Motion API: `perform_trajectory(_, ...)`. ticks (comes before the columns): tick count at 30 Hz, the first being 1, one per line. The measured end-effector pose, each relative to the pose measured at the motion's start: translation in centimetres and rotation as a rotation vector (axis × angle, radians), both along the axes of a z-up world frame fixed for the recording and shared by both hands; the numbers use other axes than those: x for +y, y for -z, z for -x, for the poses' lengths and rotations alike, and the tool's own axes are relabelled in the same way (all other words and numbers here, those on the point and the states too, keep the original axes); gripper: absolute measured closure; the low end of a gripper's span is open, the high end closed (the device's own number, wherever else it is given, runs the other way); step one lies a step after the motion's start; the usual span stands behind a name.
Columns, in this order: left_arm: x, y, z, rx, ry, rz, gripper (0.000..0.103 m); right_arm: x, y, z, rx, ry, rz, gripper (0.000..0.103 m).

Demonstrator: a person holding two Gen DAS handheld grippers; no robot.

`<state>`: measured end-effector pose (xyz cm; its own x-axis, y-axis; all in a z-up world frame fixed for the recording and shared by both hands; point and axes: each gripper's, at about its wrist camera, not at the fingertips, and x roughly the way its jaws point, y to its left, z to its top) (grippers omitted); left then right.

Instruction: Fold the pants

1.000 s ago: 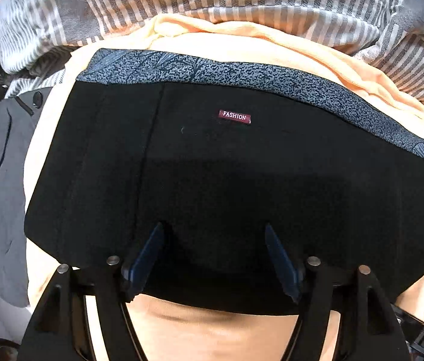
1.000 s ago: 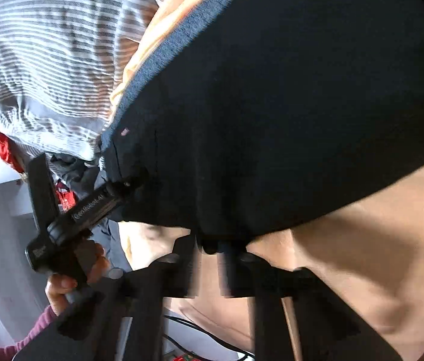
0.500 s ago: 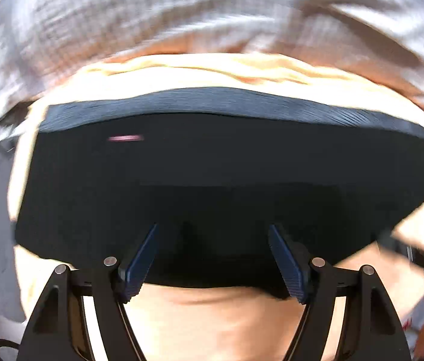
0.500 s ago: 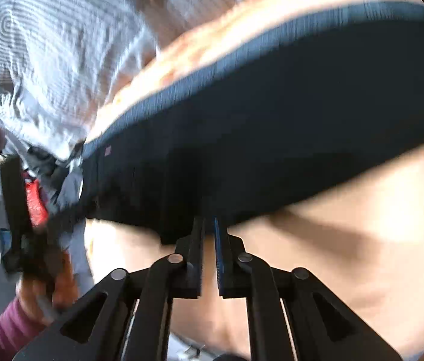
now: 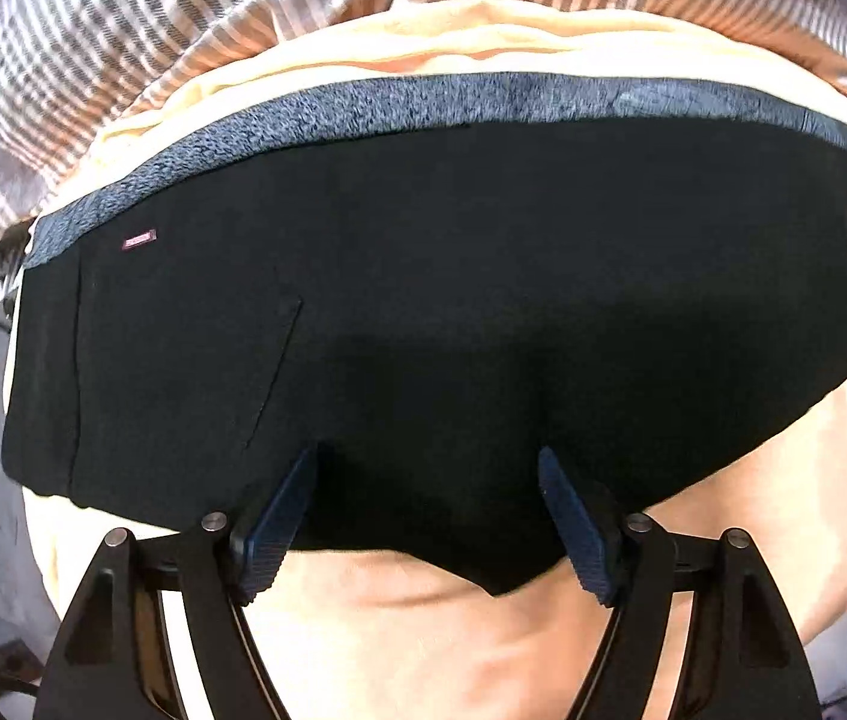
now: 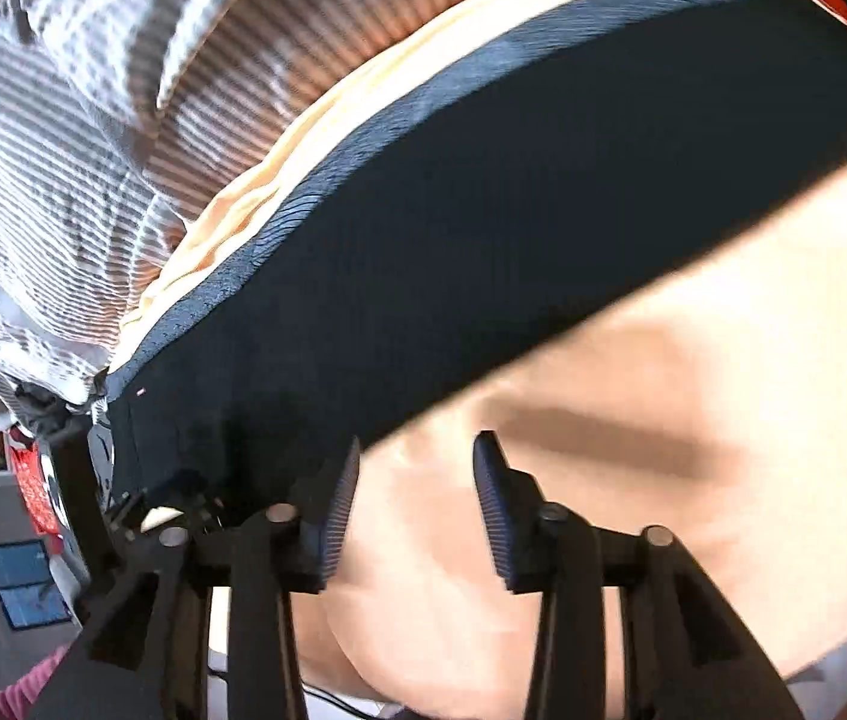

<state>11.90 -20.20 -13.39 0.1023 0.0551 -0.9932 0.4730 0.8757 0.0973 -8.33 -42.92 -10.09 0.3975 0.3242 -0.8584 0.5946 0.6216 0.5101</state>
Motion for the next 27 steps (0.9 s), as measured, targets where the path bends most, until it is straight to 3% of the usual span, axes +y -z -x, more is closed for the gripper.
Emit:
perform_trajectory(7, -5.6, -3.6, 1.3, -0.006, 0.074, 0.038, 0.026, -5.3, 0.2, 5.9, 0.026, 0.155, -0.027, 0.058)
perform_trajectory(13, -12.6, -3.8, 3.5, 0.019, 0.144, 0.073, 0.026, -12.4, -0.3, 9.4, 0.011, 0.315, 0.015, 0.058)
perform_trajectory(18, -18.0, -3.9, 5.0, 0.024, 0.173, 0.08, 0.026, -19.5, -1.1, 9.5, -0.028, 0.377, 0.099, 0.063)
perform_trajectory(22, -21.8, -3.8, 5.2, 0.02, 0.177, 0.062, 0.026, -23.3, -0.5, 7.2, -0.07, 0.345, 0.125, 0.063)
perform_trajectory(25, -21.5, -3.2, 5.3, 0.021, 0.159, 0.055, 0.026, -25.8, 0.7, 7.0, -0.028, 0.325, 0.148, 0.065)
perform_trajectory(27, -22.6, -3.4, 5.1, 0.016, 0.142, 0.053, 0.026, -27.1, 0.3, 8.1, -0.057, 0.384, 0.144, 0.073)
